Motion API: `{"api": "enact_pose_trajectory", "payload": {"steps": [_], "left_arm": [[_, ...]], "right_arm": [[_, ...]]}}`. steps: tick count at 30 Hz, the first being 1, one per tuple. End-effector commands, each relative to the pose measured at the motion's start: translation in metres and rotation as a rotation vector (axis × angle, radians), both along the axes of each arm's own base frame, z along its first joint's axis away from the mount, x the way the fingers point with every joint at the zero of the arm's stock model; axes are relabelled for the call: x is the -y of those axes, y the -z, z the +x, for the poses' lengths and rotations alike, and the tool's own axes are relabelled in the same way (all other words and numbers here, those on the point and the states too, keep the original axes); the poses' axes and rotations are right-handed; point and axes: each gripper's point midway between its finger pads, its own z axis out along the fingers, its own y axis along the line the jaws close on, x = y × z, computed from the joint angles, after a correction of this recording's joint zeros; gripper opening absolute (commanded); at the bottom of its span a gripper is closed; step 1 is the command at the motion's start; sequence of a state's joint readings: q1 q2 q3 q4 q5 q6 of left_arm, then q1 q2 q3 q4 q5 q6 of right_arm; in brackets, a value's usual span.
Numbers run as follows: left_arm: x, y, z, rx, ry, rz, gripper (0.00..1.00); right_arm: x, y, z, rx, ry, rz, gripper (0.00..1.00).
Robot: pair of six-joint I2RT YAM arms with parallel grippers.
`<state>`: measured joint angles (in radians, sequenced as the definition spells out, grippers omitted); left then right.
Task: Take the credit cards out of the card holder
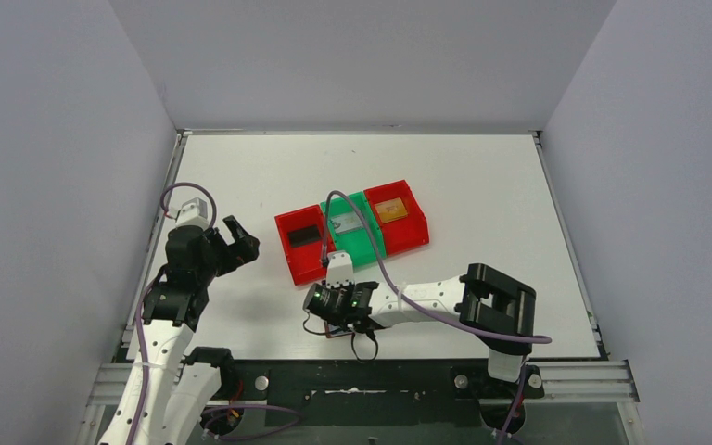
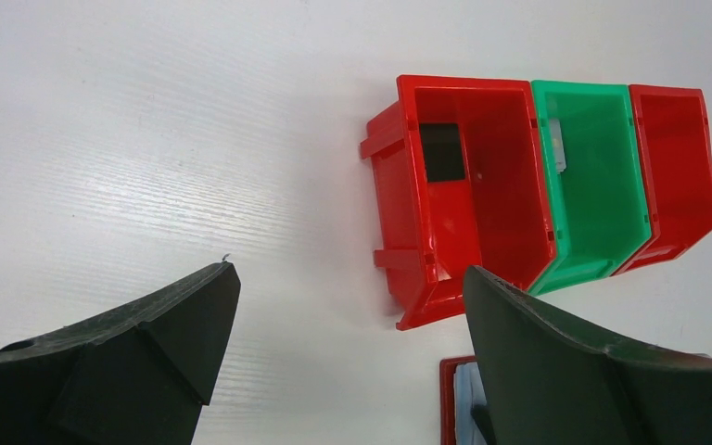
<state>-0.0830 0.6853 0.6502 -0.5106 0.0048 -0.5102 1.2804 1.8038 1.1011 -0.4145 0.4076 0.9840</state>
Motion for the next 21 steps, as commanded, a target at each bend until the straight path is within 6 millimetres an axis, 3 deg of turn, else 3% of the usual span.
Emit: {"api": "enact_pose_trajectory", "payload": {"steps": [1, 4, 12, 17, 21], "left_arm": [[-0.001, -0.02, 0.011, 0.086, 0.005, 0.009, 0.93], [-0.001, -0.019, 0.011, 0.083, 0.006, 0.008, 0.93], [0.0, -0.018, 0.012, 0.078, 0.015, 0.006, 0.93], [0.009, -0.019, 0.01, 0.078, 0.053, -0.019, 0.93], [0.028, -0.026, 0.005, 0.095, 0.148, -0.077, 0.91]], "right_arm": [[0.002, -0.019, 0.007, 0.034, 0.03, 0.072, 0.11], [-0.002, -0.035, 0.01, 0.05, 0.032, 0.147, 0.05], [-0.003, -0.068, 0.019, 0.035, 0.033, 0.399, 0.08], [0.007, -0.072, 0.023, -0.013, 0.042, 0.54, 0.11], [0.014, -0.075, 0.025, -0.038, 0.047, 0.688, 0.13]]}}
